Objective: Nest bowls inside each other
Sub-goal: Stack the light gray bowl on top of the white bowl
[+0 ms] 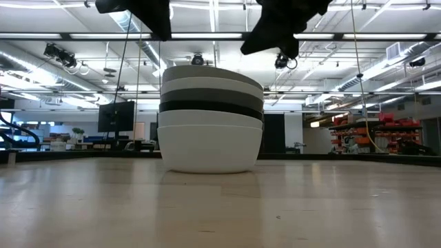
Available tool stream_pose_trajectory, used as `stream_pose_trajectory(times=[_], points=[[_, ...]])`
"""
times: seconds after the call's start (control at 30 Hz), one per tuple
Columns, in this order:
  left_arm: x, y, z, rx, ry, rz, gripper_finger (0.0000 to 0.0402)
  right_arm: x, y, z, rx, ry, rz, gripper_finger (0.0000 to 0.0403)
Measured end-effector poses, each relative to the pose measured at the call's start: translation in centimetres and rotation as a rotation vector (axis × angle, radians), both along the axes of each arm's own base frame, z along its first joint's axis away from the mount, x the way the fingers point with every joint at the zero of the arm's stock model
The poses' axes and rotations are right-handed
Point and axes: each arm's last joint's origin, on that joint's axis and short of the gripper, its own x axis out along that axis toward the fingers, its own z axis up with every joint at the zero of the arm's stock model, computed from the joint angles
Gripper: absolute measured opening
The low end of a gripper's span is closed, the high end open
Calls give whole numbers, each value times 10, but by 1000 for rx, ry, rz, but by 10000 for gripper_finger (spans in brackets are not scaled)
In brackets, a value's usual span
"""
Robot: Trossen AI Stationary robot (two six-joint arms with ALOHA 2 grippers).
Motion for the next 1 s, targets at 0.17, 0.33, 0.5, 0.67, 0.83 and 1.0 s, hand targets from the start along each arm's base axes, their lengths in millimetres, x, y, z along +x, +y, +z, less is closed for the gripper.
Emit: stream_pose_trajectory(times=[0.17,0.33,0.5,0.67,0.83,1.0], points=[[9,-3,-8,-7,-3,-5,43,-3,11,-1,2,11,33,0],[21,-6,-26,5,52,-4,39,-9,29,0,-17,15,69,0],[29,-2,-35,-18,85,-14,35,-18,37,11,-24,-23,74,0],[34,2,-40,-37,99,-11,41,-29,37,24,-13,-61,50,0],[38,2,-51,-65,135,-17,42,-37,40,30,-21,-74,50,0],[37,2,-60,-93,147,-14,36,-40,42,32,-31,-70,50,0]])
